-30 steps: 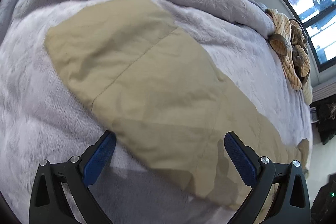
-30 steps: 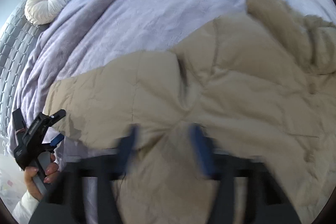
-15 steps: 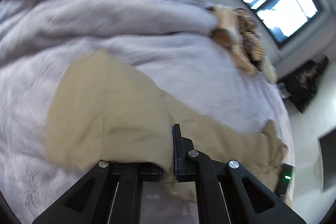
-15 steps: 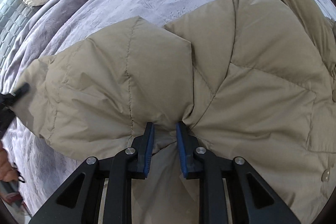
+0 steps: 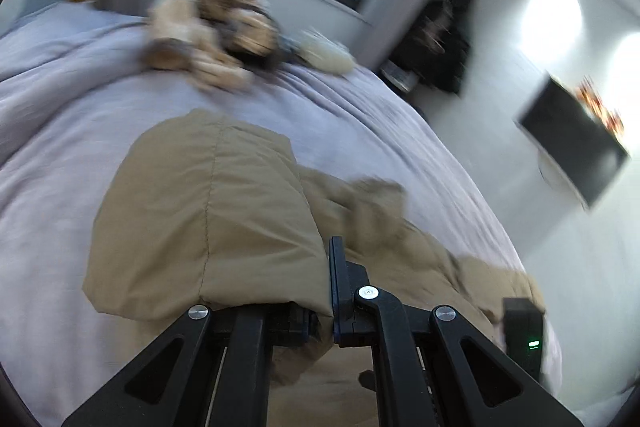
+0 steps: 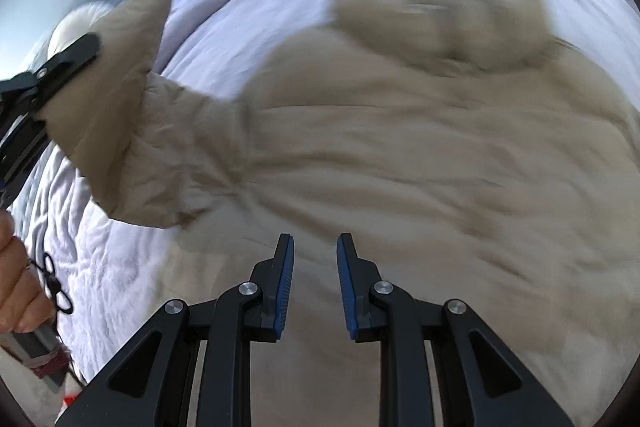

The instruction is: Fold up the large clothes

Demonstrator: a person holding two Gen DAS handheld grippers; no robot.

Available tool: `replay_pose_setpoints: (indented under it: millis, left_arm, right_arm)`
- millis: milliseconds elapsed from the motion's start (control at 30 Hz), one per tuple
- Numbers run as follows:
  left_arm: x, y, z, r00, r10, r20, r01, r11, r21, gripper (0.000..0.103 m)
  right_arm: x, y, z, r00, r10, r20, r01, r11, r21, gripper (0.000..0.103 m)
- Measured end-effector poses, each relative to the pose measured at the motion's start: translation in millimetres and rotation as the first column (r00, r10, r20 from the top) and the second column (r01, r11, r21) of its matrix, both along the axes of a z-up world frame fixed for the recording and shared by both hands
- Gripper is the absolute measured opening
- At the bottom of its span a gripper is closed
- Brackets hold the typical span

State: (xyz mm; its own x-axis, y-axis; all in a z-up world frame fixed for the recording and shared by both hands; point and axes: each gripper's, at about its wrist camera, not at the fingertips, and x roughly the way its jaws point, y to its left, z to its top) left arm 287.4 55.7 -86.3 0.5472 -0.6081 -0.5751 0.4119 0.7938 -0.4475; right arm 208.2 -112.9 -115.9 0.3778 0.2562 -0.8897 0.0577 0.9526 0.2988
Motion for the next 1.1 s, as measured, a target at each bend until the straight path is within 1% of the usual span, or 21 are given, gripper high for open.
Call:
replay_pose_setpoints:
  millis: [67,100,167,233,300,333,467,500,533,567,600,633,700,767,833,867,900,933,1000,1067,1100]
  left_arm:
    - [-6.9,-52.8,-8.2,0.998,-0.056,0.002,0.056,0.996,0.068,0.008]
    - [-12.5,-79.0,-15.7,0.997,-0.080,0.002,0.079,0.990,0.121,0.008]
    - [-21.0,-122.2,-36.2,0.994,-0.107,-0.017,0.108,0.968,0.228,0.008]
    - [-29.1,-148.9,-52.8,0.992,-0.120,-0.036,0.125,0.946,0.298,0.008]
    - [-39.5,-167.6,-69.0,0.992,-0.121,-0.041,0.127,0.915,0.383,0.009]
    - [-47.3,-175.7,-73.5,0.992,-0.125,-0.034,0.128,0.895,0.428,0.009]
    - [-59.2,-181.1,-87.4,0.987,-0.159,-0.030,0.151,0.842,0.519,0.009]
    - [-59.9,-178.8,-90.3,0.986,-0.163,-0.037,0.158,0.836,0.526,0.009]
    - [-64.1,-175.8,-90.3,0.985,-0.164,-0.049,0.165,0.832,0.530,0.014]
    - [-57.8,-174.0,-93.3,0.984,-0.165,-0.063,0.173,0.834,0.523,0.023]
    - [-57.2,-171.7,-93.7,0.983,-0.167,-0.073,0.180,0.841,0.511,0.055]
    - [-62.7,-164.4,-89.7,0.984,-0.163,-0.067,0.175,0.849,0.498,0.082]
    - [-62.1,-153.6,-83.1,0.985,-0.166,-0.039,0.164,0.855,0.492,0.084]
    - [-69.7,-133.6,-75.3,0.990,-0.144,-0.015,0.131,0.847,0.516,0.084]
    - [-74.4,-108.1,-68.6,0.996,-0.090,0.016,0.068,0.848,0.526,0.084]
    - [-75.8,-90.4,-65.8,0.998,-0.045,0.031,0.022,0.848,0.530,0.084]
    - [-75.8,-70.3,-64.2,0.999,0.018,0.048,-0.041,0.840,0.542,0.084]
    - [-75.1,-52.6,-64.6,0.995,0.077,0.057,-0.096,0.826,0.556,0.084]
    - [-70.8,-12.9,-72.8,0.980,0.194,0.054,-0.187,0.783,0.593,0.084]
    - [-63.6,16.1,-88.1,0.960,0.278,0.035,-0.234,0.726,0.646,0.084]
    - [-59.7,29.6,-97.6,0.950,0.312,0.021,-0.247,0.709,0.660,0.084]
  right_arm:
    - [-16.8,-39.5,7.5,0.998,-0.064,0.002,0.064,0.998,-0.011,0.024]
    - [-22.1,-55.5,9.7,0.995,-0.095,0.003,0.095,0.995,-0.019,0.025]
    - [-35.8,-87.4,12.2,0.989,-0.151,-0.005,0.151,0.988,-0.032,0.025]
    - [-51.2,-115.2,11.0,0.980,-0.200,-0.018,0.199,0.979,-0.043,0.025]
    - [-62.2,-135.9,8.4,0.972,-0.232,-0.028,0.231,0.972,-0.050,0.025]
    - [-68.7,-150.4,6.5,0.966,-0.255,-0.036,0.253,0.966,-0.051,0.025]
    - [-83.3,-169.6,-5.1,0.952,-0.301,-0.062,0.299,0.954,-0.035,0.025]
    - [-84.5,-175.0,-7.3,0.948,-0.310,-0.069,0.309,0.951,-0.026,0.025]
    - [-85.0,-177.6,-7.7,0.946,-0.315,-0.072,0.314,0.949,-0.020,0.025]
    - [-85.0,-174.9,-9.5,0.944,-0.320,-0.074,0.320,0.947,-0.017,0.026]
    - [-83.2,-176.1,-9.9,0.943,-0.324,-0.075,0.324,0.946,-0.012,0.030]
    - [-81.5,-175.7,-10.0,0.943,-0.324,-0.075,0.324,0.946,-0.010,0.033]
    - [-78.9,-171.8,-11.0,0.944,-0.321,-0.069,0.321,0.947,-0.011,0.047]
    - [-76.8,-164.8,-6.2,0.952,-0.302,-0.048,0.302,0.953,-0.021,0.052]
    - [-66.4,-151.3,2.2,0.964,-0.266,-0.021,0.266,0.963,-0.038,0.062]
    - [-61.8,-143.7,6.8,0.970,-0.244,-0.005,0.244,0.969,-0.043,0.071]
    - [-54.7,-133.5,12.1,0.976,-0.218,0.016,0.219,0.975,-0.049,0.080]
    - [-44.0,-117.0,20.0,0.983,-0.174,0.052,0.177,0.982,-0.065,0.082]
    - [-28.2,-88.7,29.9,0.990,-0.092,0.111,0.104,0.989,-0.108,0.082]
    - [-7.0,-44.7,35.9,0.987,0.043,0.154,-0.010,0.978,-0.210,0.083]
    - [1.9,-23.4,33.5,0.982,0.106,0.154,-0.061,0.961,-0.271,0.083]
